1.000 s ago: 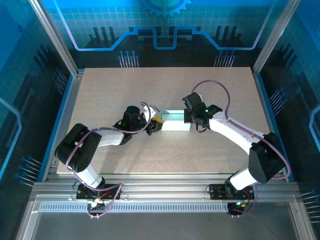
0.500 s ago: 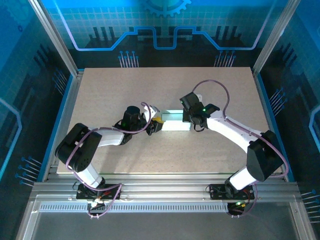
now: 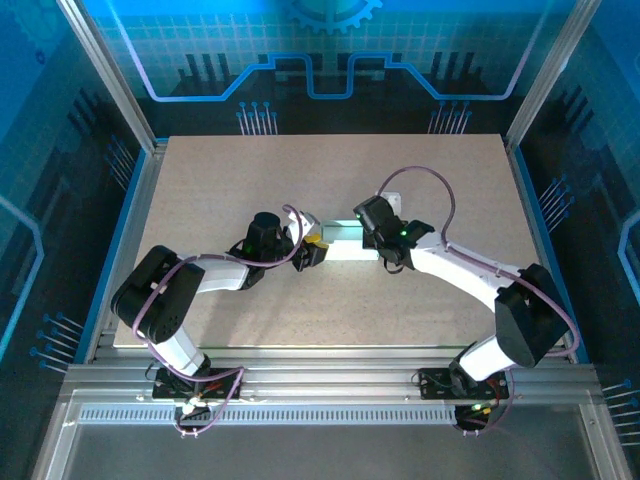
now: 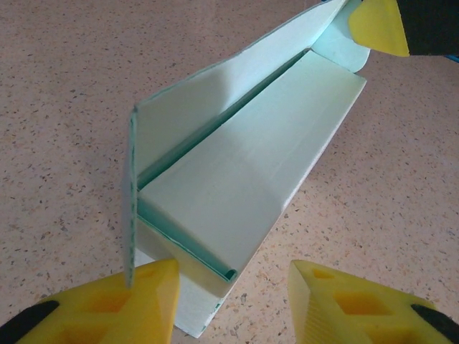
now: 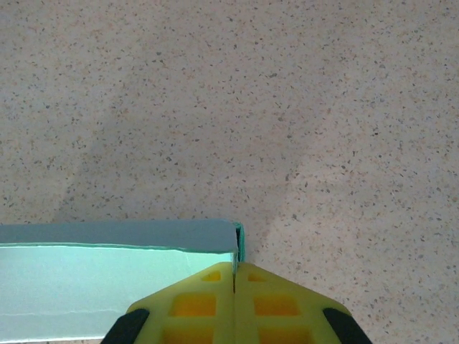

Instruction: Fold the paper box

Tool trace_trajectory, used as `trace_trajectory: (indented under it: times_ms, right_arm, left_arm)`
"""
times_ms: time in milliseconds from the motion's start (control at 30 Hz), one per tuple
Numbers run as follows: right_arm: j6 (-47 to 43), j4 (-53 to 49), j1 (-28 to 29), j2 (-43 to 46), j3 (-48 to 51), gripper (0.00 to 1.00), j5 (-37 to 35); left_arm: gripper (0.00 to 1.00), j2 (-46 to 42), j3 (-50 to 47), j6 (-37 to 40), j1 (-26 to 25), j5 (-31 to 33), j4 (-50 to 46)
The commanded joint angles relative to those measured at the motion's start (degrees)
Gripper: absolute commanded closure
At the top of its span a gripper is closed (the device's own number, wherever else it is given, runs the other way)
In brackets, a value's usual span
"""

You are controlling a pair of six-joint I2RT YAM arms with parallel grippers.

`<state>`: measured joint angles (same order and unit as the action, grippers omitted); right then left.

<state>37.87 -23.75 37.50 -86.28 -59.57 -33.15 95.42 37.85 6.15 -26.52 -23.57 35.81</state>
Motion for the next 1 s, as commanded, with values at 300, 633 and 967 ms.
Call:
trace_trajectory:
  times_ms: [300,633,967]
  right_arm:
    - [-1.05,0.73,1.53,-1.35,5.18,1.00,3.56]
    - [-1.37,0.31,1.48,-0.91,4.99,1.00,3.27]
    - [-1.91,0.42,1.49,-0.46,4.68,1.00,4.53]
  left_arm:
    - [0.40,-3.26,-1.04,-0.15,-0.80,-1.14,0.76]
    - [0.01,-12.79,-6.64,4.00,-0.66,4.64,-0.58]
    - [0.01,-19.22,2.09,-6.50,3.88,4.18,-23.10]
